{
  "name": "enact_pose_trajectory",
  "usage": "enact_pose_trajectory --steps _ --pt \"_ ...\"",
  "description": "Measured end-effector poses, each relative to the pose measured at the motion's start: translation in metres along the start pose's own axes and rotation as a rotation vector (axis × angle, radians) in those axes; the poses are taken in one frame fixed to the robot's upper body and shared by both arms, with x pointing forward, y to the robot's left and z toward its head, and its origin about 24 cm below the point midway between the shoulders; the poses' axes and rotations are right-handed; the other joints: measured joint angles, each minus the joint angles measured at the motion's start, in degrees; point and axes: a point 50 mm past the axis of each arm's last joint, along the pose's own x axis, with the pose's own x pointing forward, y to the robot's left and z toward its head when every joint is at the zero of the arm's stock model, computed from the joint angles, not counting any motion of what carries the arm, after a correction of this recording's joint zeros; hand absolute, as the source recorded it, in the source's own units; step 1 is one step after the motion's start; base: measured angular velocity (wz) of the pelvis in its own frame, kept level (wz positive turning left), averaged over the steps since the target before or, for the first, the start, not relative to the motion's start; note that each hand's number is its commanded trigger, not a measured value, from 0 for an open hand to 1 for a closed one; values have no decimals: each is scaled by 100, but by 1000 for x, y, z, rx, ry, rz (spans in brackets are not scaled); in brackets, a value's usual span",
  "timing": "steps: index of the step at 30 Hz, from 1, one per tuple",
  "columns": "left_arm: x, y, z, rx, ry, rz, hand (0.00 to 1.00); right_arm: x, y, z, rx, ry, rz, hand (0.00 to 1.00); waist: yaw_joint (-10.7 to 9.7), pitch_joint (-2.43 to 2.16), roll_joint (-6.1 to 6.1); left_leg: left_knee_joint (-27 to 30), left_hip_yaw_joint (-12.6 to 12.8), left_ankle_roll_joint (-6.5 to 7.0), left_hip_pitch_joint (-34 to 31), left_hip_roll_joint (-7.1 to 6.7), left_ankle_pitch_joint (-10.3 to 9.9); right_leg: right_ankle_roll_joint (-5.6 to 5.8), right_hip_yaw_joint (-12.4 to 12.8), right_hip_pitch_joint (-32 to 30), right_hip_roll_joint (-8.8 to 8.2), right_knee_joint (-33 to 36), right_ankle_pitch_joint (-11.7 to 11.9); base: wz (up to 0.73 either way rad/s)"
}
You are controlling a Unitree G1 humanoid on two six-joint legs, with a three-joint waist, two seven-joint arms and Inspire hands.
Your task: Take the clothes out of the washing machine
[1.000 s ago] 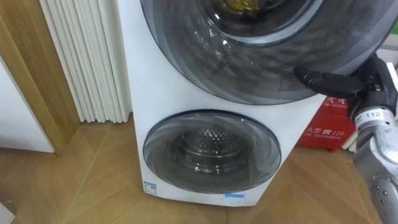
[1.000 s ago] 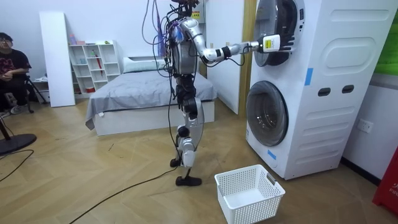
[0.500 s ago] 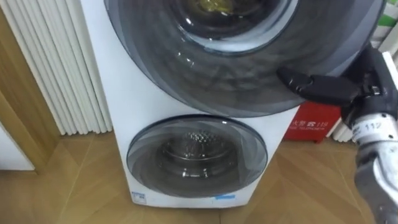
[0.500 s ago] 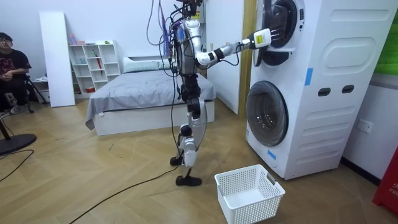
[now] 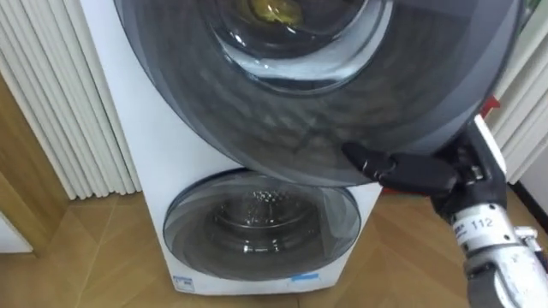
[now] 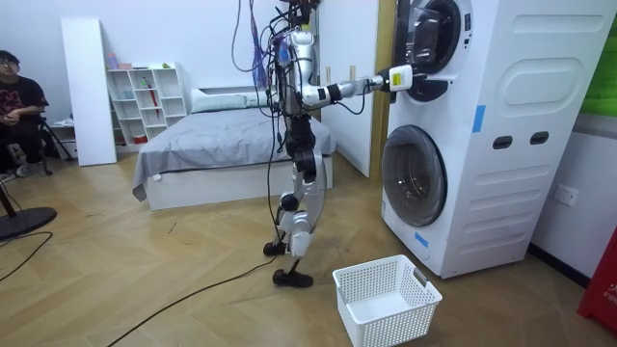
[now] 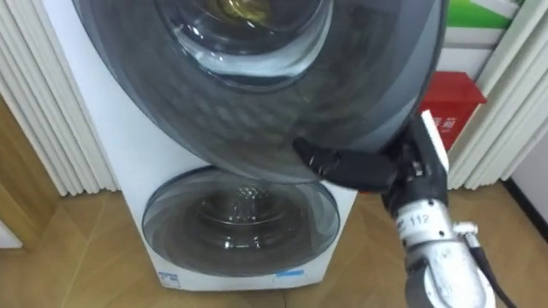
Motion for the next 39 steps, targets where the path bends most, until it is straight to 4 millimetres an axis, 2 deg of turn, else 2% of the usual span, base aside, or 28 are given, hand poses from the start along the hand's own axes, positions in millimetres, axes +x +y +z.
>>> enact_pose_trajectory --steps 1,2,3,4,5,7,10,13,16,19,24,25,31,35,39 --pt "1 5 -5 -21 12 9 0 -2 5 -3 -1 5 18 0 3 -65 20 -31 -294 -8 -17 138 -3 -227 382 -331 349 -392 -27 -55" --pt "2 12 -13 -39 39 28 0 0 15 0 0 -12 58 0 49 -70 -181 46 -126 -154 -124 90 -65 -421 430 -501 377 -1277 918 -49" --pt "2 11 -14 -41 50 23 0 0 17 0 -3 -14 73 0 6 -49 -170 101 -24 -279 -109 155 -159 -488 278 -520 380 -1168 936 -11" --pt "2 6 -14 -35 61 7 0 -1 17 -3 1 0 75 0 -86 -64 -143 53 242 -362 -125 210 -223 -476 220 -476 398 -1094 901 31" --pt "1 0 -10 -25 44 -8 0 -1 17 -3 2 2 72 0 -99 -53 -111 -116 400 -335 -183 204 -196 -476 200 -420 399 -1092 901 37" --pt "2 -2 -2 -5 23 -17 0 -2 20 -4 36 5 83 0 -64 -61 -106 -134 570 -314 -250 193 -181 -457 202 -408 406 -1085 890 23" --pt "3 -2 6 11 14 -19 0 -3 21 -6 79 9 80 0 89 -61 -105 -129 673 -271 -248 105 -188 -438 198 -433 385 -1087 879 -11" --pt "5 1 15 8 -5 -13 0 -4 28 -7 84 13 140 0 94 -55 -87 -134 706 -190 -268 49 -171 -427 217 -496 339 -1003 852 -5" --pt "5 2 19 13 -22 -12 0 -5 34 -7 86 15 197 0 115 -85 -52 -131 705 -170 -269 22 -172 -369 316 -505 348 -948 786 0" --pt "5 1 19 11 -25 -21 0 -5 38 -1 85 -14 251 0 162 -106 -42 -77 704 -172 -241 19 -173 -390 338 -501 347 -849 765 0" --pt "4 -1 14 11 -15 -28 0 -7 42 -2 90 -10 286 0 156 -111 -61 -40 697 -180 -240 16 -167 -413 332 -504 323 -802 765 0" --pt "4 -1 14 9 -15 -28 0 -7 42 -2 90 -10 288 0 154 -124 -81 -41 697 -180 -238 16 -167 -420 332 -503 324 -801 769 0" --pt "5 0 18 -16 -25 -26 0 -7 43 -1 101 -11 309 0 95 -121 -79 -46 703 -179 -215 19 -167 -449 339 -494 326 -798 788 0" --pt "5 0 22 -22 -42 -29 0 -7 45 2 103 -26 323 0 59 -95 -60 -56 706 -176 -256 18 -171 -433 350 -541 337 -787 770 0" --pt "5 -2 25 -7 -61 -34 0 -8 47 6 97 -44 340 0 57 -110 -85 -54 716 -177 -343 16 -171 -449 373 -666 335 -724 761 -4"
